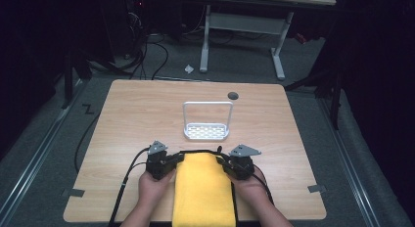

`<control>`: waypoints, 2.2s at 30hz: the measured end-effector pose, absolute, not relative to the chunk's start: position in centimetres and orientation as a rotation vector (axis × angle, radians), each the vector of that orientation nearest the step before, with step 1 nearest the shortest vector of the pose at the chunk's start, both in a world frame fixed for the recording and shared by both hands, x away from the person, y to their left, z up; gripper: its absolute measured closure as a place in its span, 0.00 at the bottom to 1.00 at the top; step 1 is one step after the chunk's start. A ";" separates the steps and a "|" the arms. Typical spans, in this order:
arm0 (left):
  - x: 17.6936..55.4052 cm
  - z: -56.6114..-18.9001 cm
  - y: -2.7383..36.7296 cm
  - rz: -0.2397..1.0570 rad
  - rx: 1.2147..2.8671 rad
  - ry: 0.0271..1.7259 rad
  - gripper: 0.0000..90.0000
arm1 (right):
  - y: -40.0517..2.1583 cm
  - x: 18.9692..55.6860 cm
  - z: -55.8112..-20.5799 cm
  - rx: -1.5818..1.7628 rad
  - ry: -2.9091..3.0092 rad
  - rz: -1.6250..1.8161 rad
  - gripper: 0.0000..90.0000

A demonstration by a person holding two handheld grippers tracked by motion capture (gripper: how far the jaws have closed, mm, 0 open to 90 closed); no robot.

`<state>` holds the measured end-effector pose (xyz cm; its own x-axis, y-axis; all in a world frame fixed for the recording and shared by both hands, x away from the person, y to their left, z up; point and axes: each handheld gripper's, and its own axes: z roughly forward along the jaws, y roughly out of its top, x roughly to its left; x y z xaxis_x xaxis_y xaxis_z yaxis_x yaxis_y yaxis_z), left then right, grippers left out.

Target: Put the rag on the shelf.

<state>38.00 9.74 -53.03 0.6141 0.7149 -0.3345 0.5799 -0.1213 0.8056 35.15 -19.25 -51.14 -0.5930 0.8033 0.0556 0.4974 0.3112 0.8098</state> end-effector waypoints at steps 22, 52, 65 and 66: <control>37.6 -45.4 10.5 0.321 1.672 0.914 0.93 | -19.1 34.6 -45.0 1.010 2.031 1.321 0.86; 39.3 -34.7 10.4 0.489 1.564 0.775 0.93 | -19.1 36.7 -35.0 0.871 1.830 1.425 0.86; 39.8 -32.2 10.0 0.536 1.553 0.734 0.93 | -19.5 37.0 -32.6 0.850 1.792 1.438 0.86; 39.9 -32.1 10.0 0.541 1.552 0.733 0.93 | -19.5 37.1 -32.5 0.854 1.791 1.437 0.86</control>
<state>39.89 9.97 -32.12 0.6857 0.7236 -0.0788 0.1387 -0.0235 0.9901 37.07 -19.55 -32.54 -0.5554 0.8250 -0.1045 0.0768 0.1760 0.9814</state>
